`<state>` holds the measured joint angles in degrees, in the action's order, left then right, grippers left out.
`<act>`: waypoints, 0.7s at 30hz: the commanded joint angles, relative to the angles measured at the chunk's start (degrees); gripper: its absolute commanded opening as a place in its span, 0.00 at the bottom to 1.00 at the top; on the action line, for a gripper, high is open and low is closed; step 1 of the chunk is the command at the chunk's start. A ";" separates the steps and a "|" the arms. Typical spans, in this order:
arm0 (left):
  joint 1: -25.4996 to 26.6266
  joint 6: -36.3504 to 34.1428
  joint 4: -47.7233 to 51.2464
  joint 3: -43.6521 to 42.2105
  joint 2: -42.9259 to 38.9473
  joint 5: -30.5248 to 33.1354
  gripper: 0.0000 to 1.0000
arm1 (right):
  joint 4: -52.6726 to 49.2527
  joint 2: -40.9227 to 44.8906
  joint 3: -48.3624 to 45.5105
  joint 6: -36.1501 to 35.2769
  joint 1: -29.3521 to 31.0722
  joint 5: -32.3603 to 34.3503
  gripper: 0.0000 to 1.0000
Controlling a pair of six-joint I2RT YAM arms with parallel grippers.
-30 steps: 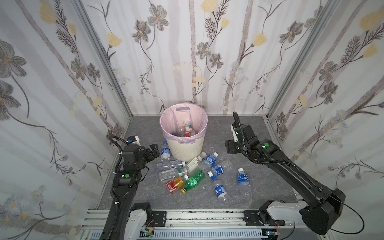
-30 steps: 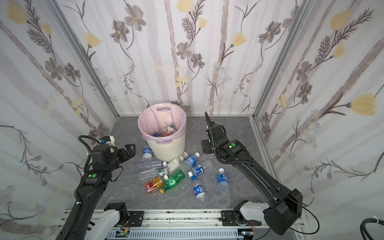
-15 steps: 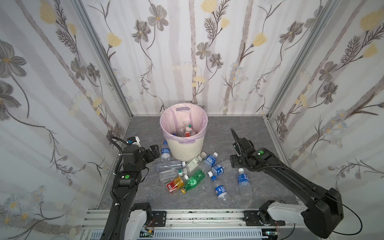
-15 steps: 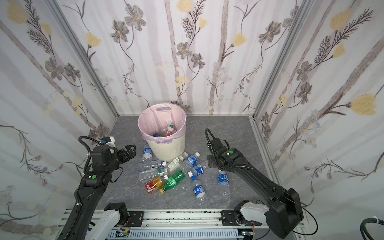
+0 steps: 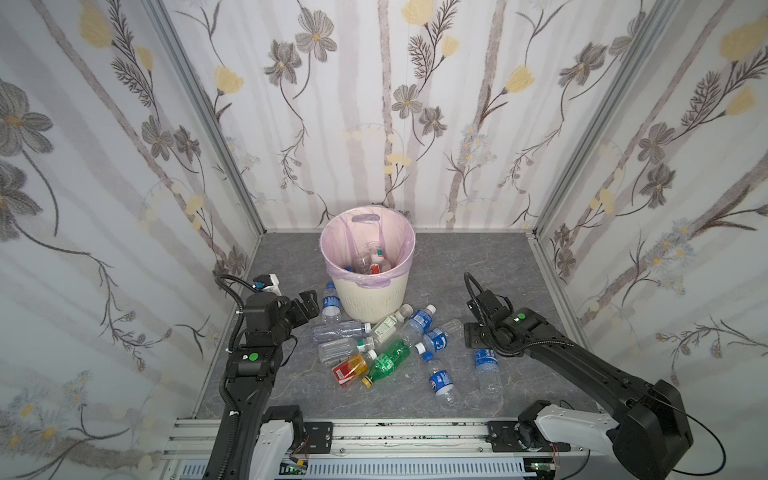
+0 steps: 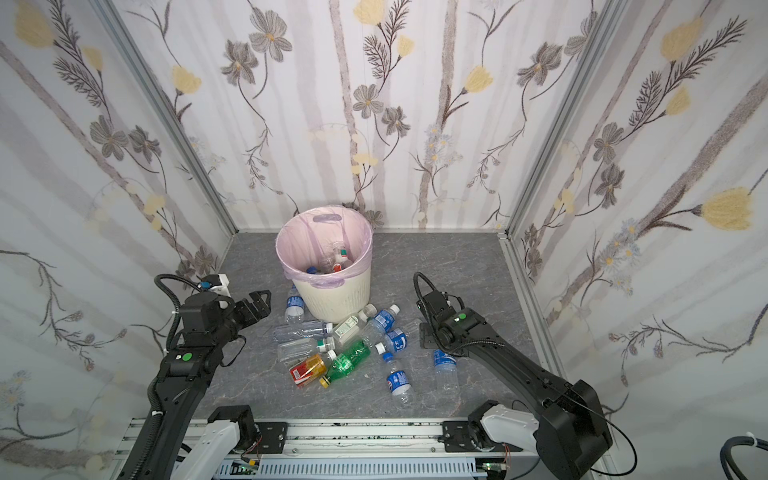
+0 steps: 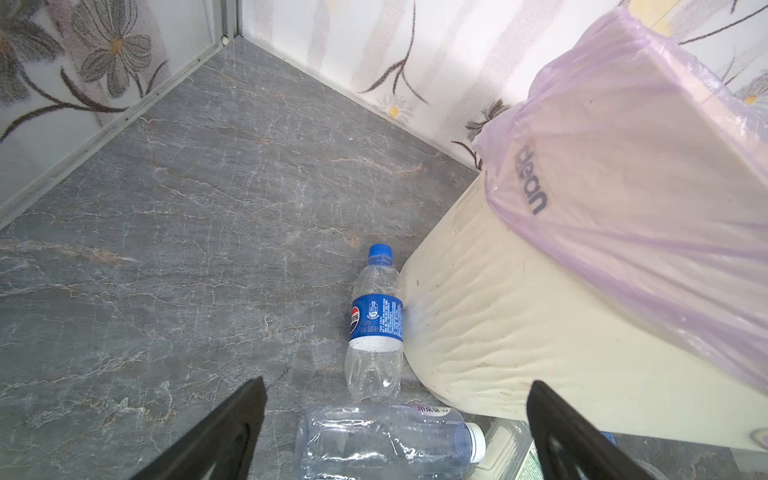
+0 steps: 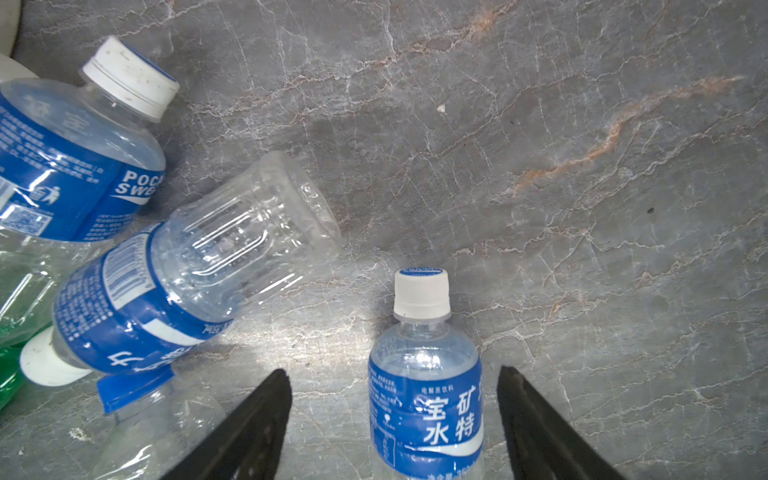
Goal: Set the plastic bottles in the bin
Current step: 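Move the right gripper down to a blue-labelled water bottle near the robot, then close the right gripper around the blue-labelled bottle's white cap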
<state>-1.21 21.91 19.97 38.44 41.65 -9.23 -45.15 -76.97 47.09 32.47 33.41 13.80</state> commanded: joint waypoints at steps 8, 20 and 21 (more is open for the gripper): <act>-0.09 -0.47 -0.63 -1.08 -1.22 0.27 1.00 | 6.34 1.26 -7.02 6.94 -0.09 1.03 0.83; -0.05 -0.20 -0.67 -1.32 -1.39 0.00 1.00 | 12.44 -3.66 -11.77 7.73 -0.07 -0.44 0.83; -0.07 -0.20 -0.64 -1.32 -1.39 -0.02 1.00 | 13.12 -3.91 -12.24 7.70 -0.09 -0.70 0.82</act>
<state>-1.21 21.54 20.05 37.26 40.34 -9.21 -36.03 -80.31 35.64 39.22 33.34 13.52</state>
